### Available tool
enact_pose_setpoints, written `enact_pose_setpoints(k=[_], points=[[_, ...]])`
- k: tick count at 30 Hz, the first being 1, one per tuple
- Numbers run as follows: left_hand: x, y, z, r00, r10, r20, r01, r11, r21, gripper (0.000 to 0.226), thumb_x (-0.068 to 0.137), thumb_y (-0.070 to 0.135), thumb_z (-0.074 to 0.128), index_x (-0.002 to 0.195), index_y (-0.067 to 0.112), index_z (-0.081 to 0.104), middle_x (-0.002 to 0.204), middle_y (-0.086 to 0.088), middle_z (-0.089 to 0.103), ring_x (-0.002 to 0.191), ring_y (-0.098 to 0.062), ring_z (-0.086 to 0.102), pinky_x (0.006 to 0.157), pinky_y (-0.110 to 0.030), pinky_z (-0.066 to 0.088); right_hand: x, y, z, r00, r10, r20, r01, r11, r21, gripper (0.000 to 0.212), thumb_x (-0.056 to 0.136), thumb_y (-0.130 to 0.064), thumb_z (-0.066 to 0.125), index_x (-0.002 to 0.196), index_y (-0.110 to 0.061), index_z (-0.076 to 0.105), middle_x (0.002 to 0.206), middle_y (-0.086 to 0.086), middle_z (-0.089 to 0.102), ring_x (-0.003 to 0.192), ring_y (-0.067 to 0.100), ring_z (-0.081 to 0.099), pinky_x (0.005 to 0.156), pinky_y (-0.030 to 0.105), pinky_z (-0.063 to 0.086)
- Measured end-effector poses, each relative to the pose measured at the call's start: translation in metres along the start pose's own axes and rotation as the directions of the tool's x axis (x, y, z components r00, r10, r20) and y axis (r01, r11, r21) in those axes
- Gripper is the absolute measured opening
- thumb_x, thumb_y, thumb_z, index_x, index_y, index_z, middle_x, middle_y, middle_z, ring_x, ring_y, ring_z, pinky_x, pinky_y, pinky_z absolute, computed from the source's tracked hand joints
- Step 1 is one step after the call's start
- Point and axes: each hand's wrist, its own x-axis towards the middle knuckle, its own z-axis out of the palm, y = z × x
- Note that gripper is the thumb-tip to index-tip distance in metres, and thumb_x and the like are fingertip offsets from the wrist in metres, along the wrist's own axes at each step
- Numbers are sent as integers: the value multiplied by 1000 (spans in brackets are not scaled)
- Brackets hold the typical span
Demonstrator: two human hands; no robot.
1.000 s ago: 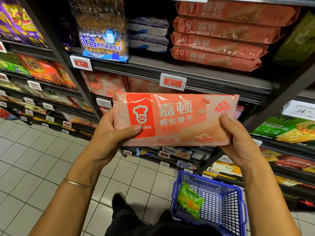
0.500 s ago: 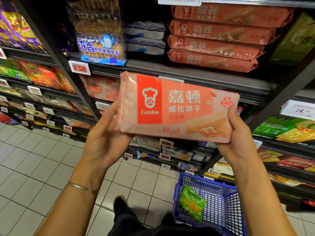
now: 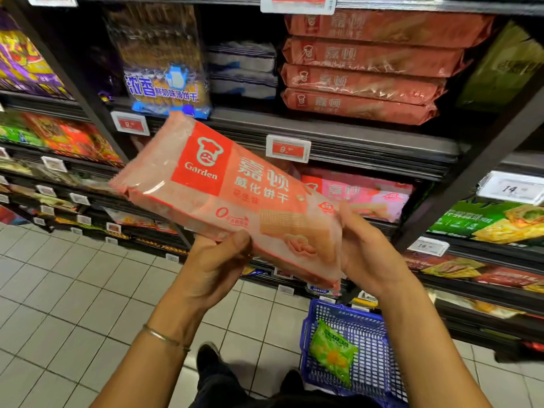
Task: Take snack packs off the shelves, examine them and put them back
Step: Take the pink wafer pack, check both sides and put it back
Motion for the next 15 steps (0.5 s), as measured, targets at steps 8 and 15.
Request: enact_pose_setpoints(k=[8, 15], points=[[4, -3, 2, 999, -45, 11, 44, 998, 51, 92, 52, 47, 102, 128, 9, 65, 123, -13, 71, 119, -29, 66, 112, -52, 43, 1, 4, 1, 998, 29, -59, -38, 986, -160, 49, 92, -29, 63, 134, -4, 64, 133, 29, 64, 111, 38, 63, 85, 41, 55], [4, -3, 5, 997, -33, -70, 34, 999, 13, 107, 41, 38, 106, 130, 5, 58, 122, -21, 61, 122, -40, 55, 106, -55, 47, -2, 7, 2, 993, 82, -83, -97, 976, -193, 64, 92, -38, 59, 143, 1, 55, 144, 32, 54, 124, 44, 55, 101, 47, 44]])
